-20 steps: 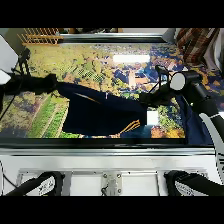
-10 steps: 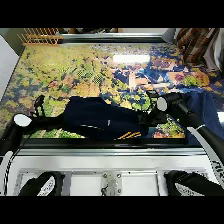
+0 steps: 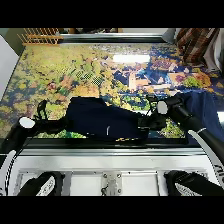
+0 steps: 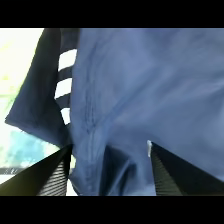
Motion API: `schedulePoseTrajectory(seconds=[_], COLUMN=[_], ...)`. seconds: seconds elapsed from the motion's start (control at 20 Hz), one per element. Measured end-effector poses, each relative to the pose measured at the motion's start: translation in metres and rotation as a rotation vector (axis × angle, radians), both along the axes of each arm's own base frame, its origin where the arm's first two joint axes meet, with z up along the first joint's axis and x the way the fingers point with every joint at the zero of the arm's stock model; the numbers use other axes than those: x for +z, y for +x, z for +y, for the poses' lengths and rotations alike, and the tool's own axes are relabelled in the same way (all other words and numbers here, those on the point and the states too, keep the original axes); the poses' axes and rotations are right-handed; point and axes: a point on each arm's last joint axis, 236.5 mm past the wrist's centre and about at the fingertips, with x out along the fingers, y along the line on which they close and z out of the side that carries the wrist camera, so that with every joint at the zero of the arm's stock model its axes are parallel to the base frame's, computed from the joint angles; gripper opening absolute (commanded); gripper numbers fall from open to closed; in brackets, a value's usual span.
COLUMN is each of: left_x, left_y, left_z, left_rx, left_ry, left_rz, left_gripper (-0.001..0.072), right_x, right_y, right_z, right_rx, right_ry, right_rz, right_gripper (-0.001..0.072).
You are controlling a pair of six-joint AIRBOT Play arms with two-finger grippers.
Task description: Fold the clothes and pants, and hang the long-sleeved shirts on hangers.
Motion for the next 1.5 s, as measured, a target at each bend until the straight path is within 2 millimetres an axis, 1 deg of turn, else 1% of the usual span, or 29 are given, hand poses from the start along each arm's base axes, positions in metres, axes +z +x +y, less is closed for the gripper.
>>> schedulePoseTrajectory(seconds=[0.05,0.1,0.15,0.2,0.25,0.3,0.35,0.4,0.45,0.6,0.7,0.8,0.9,1.05,1.1,1.25,1.35,1.5], left_x=[0.015,0.032,0.052,0.069,0.087,0.102,0.115,0.126,0.136,0.156,0.16,0.156,0.148,0.134,0.13,0.123,0.121,0.12], left_y=[0.008,0.015,0.021,0.023,0.025,0.025,0.023,0.021,0.018,0.011,0.007,0.003,0.001,-0.003,-0.004,-0.007,-0.008,-0.009], left_z=[0.001,0.002,0.002,0.001,-0.001,-0.004,-0.009,-0.014,-0.02,-0.042,-0.059,-0.076,-0.09,-0.108,-0.112,-0.12,-0.123,-0.124], left_rx=[-0.002,-0.006,-0.012,-0.02,-0.028,-0.036,-0.046,-0.06,-0.076,-0.132,-0.174,-0.212,-0.246,-0.283,-0.295,-0.312,-0.316,-0.319], left_ry=[0.005,0.009,0.015,0.02,0.026,0.029,0.029,0.03,0.028,0.016,0.001,-0.023,-0.038,-0.059,-0.061,-0.069,-0.072,-0.074], left_rz=[-0.042,-0.085,-0.137,-0.181,-0.231,-0.27,-0.306,-0.338,-0.367,-0.432,-0.448,-0.431,-0.402,-0.347,-0.334,-0.306,-0.298,-0.293], left_gripper=[0.0493,0.0493,0.0492,0.0491,0.0418,0.0185,0.0013,0.0007,0.0007,0.0007,0.0007,0.0007,0.0007,0.0007,0.0007,0.0007,0.0007,0.0007], right_x=[0.011,0.024,0.036,0.049,0.058,0.063,0.064,0.06,0.052,0.016,-0.009,-0.027,-0.042,-0.059,-0.063,-0.065,-0.064,-0.064], right_y=[0.003,0.007,0.011,0.014,0.016,0.017,0.015,0.012,0.009,0.005,0.006,0.009,0.014,0.019,0.021,0.029,0.034,0.035], right_z=[-0.001,-0.004,-0.008,-0.016,-0.025,-0.035,-0.045,-0.052,-0.056,-0.059,-0.056,-0.049,-0.043,-0.033,-0.03,-0.017,-0.008,0.008], right_rx=[0.004,0.003,-0.005,-0.02,-0.04,-0.06,-0.082,-0.106,-0.135,-0.235,-0.298,-0.325,-0.34,-0.354,-0.359,-0.383,-0.378,-0.344], right_ry=[0.014,0.029,0.044,0.055,0.062,0.07,0.084,0.107,0.141,0.269,0.355,0.432,0.492,0.566,0.589,0.677,0.712,0.737], right_rz=[-0.034,-0.073,-0.111,-0.151,-0.18,-0.2,-0.205,-0.196,-0.184,-0.147,-0.13,-0.117,-0.11,-0.09,-0.086,-0.088,-0.102,-0.11], right_gripper=[0.0551,0.065,0.072,0.072,0.072,0.072,0.072,0.072,0.072,0.072,0.072,0.072,0.072,0.072,0.072,0.072,0.072,0.072])
